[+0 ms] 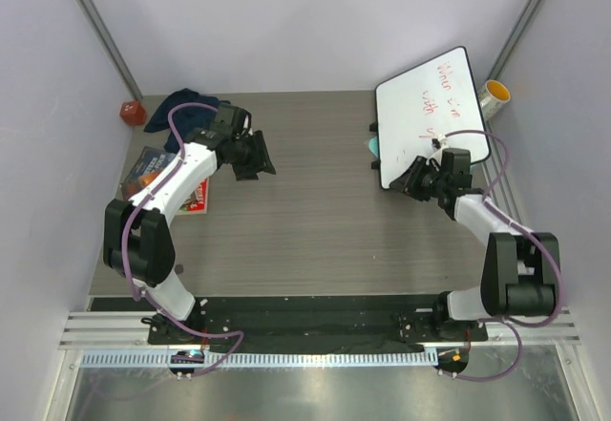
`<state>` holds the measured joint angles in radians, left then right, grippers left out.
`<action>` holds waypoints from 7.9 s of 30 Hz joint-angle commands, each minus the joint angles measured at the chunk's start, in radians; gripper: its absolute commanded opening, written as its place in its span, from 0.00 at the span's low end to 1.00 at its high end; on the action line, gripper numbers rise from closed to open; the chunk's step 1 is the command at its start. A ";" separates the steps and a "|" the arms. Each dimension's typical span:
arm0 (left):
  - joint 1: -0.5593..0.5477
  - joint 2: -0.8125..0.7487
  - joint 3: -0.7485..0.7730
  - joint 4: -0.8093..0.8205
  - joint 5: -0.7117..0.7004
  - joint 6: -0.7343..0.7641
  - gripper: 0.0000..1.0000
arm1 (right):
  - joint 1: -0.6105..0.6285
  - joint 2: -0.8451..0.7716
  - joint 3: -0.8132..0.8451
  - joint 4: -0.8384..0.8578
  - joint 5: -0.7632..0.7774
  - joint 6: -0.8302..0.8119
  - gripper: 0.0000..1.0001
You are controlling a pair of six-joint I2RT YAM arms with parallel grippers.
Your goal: Fold and stack the t-shirts
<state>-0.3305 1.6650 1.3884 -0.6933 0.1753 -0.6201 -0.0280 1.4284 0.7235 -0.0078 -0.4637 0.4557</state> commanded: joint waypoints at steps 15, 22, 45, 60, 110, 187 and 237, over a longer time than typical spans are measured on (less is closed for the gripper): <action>0.008 -0.042 0.009 0.011 -0.002 0.010 0.53 | -0.001 -0.301 -0.167 0.068 0.459 0.149 0.45; 0.007 -0.039 0.009 0.012 0.000 0.010 0.53 | -0.003 -0.307 -0.151 0.086 0.553 0.150 0.47; 0.007 -0.024 0.009 0.015 0.001 0.007 0.53 | -0.010 -0.417 -0.182 0.082 0.477 0.192 0.45; 0.008 -0.037 0.008 0.009 -0.007 0.016 0.53 | -0.010 -0.290 -0.078 0.090 0.551 0.221 0.52; 0.008 -0.011 0.009 0.008 -0.014 0.017 0.52 | -0.072 0.112 -0.167 0.793 0.039 0.259 0.02; 0.010 -0.086 0.003 0.003 -0.042 0.045 0.53 | 0.462 0.247 0.248 0.169 0.043 -0.011 0.01; 0.010 -0.062 0.004 0.008 -0.030 0.036 0.53 | 0.367 0.340 0.249 -0.106 0.197 -0.089 0.01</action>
<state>-0.3267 1.6218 1.3884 -0.6994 0.1394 -0.5934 0.1841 1.6527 1.0088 0.0689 -0.1040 0.6128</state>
